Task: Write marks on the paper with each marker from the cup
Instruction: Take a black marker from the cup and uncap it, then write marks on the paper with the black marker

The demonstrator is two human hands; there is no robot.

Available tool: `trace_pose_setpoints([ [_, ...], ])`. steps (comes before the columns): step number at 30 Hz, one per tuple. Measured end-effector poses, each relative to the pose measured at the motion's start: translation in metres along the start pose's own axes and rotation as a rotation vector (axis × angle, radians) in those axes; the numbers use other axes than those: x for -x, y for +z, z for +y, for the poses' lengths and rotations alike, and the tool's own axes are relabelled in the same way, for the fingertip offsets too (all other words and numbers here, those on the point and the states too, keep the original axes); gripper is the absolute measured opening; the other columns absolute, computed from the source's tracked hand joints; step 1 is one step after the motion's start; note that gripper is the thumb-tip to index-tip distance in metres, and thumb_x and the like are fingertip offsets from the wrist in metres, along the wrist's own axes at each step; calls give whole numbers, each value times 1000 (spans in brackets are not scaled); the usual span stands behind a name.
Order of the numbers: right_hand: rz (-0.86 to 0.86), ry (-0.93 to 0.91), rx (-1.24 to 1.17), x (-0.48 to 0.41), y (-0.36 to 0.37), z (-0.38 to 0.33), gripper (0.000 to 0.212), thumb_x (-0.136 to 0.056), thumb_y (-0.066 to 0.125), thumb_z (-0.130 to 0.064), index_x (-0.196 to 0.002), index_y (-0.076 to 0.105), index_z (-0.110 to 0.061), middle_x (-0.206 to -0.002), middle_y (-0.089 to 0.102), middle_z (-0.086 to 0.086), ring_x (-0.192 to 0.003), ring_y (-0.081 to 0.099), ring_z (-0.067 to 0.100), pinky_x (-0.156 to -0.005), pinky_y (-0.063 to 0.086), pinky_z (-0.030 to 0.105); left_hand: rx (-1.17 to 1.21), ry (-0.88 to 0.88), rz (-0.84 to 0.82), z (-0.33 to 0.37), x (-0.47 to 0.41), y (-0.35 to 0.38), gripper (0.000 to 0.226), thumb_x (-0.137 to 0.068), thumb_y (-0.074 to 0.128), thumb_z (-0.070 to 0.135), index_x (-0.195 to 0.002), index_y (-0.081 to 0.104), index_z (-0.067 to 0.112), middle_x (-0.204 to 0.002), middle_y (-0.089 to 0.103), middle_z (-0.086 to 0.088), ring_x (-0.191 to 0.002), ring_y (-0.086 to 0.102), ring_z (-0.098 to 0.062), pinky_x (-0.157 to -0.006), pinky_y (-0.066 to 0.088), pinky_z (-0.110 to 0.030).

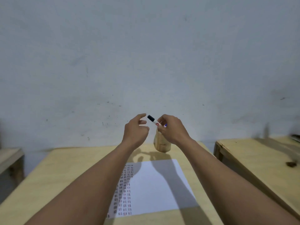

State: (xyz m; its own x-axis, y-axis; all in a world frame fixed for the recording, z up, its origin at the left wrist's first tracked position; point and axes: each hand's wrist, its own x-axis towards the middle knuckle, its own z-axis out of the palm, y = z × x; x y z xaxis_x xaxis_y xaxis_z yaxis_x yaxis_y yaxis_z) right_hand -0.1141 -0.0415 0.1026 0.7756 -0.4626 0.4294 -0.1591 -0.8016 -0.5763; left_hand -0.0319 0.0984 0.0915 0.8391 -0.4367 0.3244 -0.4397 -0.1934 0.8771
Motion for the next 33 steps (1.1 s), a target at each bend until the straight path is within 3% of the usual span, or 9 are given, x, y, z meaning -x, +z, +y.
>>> trace_pose_setpoints([
  [2,-43,-23,19,9,2,-5,17,-96,60,-22,-107,72,-20,-94,73,0,-96,59,18,-71,47,32,26,23,-36,4,7,-9,49,-83,65,8,-127,65,30,-107,71,9,-88,69,-8,-65,50,-17],
  [6,-57,-23,35,22,-3,-15,21,-96,58,-18,-110,74,-19,-101,74,1,-101,63,20,-76,50,32,46,72,-30,7,15,-16,19,-86,70,15,-97,78,28,-88,77,11,-81,71,-9,-86,58,-35],
  [8,49,-20,32,32,-5,-21,26,-96,58,-14,-120,69,-17,-111,69,-1,-105,61,18,-78,47,31,61,70,-4,8,17,-18,14,-87,71,14,-93,79,25,-83,77,8,-75,69,-9,-86,58,-37],
  [10,237,64,-49,50,1,-28,20,-96,59,-19,-115,64,-18,-107,63,-3,-95,59,16,-73,44,30,90,53,33,9,19,-21,13,-87,71,13,-93,79,21,-80,76,3,-73,69,-12,-84,59,-40],
  [12,274,276,-273,65,13,-36,12,-95,59,-27,-96,61,-16,-93,65,-3,-78,61,16,-67,48,32,130,27,47,9,22,-24,11,-87,72,13,-93,79,20,-80,76,-3,-81,73,-19,-84,59,-42],
  [14,134,498,-611,73,22,-41,25,-94,61,-37,-83,59,-15,-75,61,-1,-59,54,14,-56,45,28,180,-7,21,8,27,-29,11,-88,72,12,-95,78,17,-86,76,-11,-89,73,-26,-82,57,-39],
  [17,-29,682,-1048,75,26,-50,29,-94,67,-43,-97,69,-14,-70,57,-1,-53,46,11,-48,39,24,225,-60,-81,6,36,-38,11,-88,73,11,-98,75,12,-95,76,-15,-94,72,-27,-80,56,-39],
  [23,-67,728,-1344,73,42,-67,18,-97,69,-25,-83,66,-14,-64,60,-4,-52,48,6,-42,42,17,216,-99,-162,-11,44,-55,10,-87,75,20,-96,77,15,-98,78,-10,-103,71,-25,-87,56,-43],
  [33,22,646,-1424,71,73,-73,18,-99,64,-15,-83,64,-8,-62,60,1,-46,55,5,-46,49,15,166,-95,-33,-36,46,-71,12,-90,72,23,-91,78,13,-90,78,-7,-96,74,-18,-83,61,-42],
])
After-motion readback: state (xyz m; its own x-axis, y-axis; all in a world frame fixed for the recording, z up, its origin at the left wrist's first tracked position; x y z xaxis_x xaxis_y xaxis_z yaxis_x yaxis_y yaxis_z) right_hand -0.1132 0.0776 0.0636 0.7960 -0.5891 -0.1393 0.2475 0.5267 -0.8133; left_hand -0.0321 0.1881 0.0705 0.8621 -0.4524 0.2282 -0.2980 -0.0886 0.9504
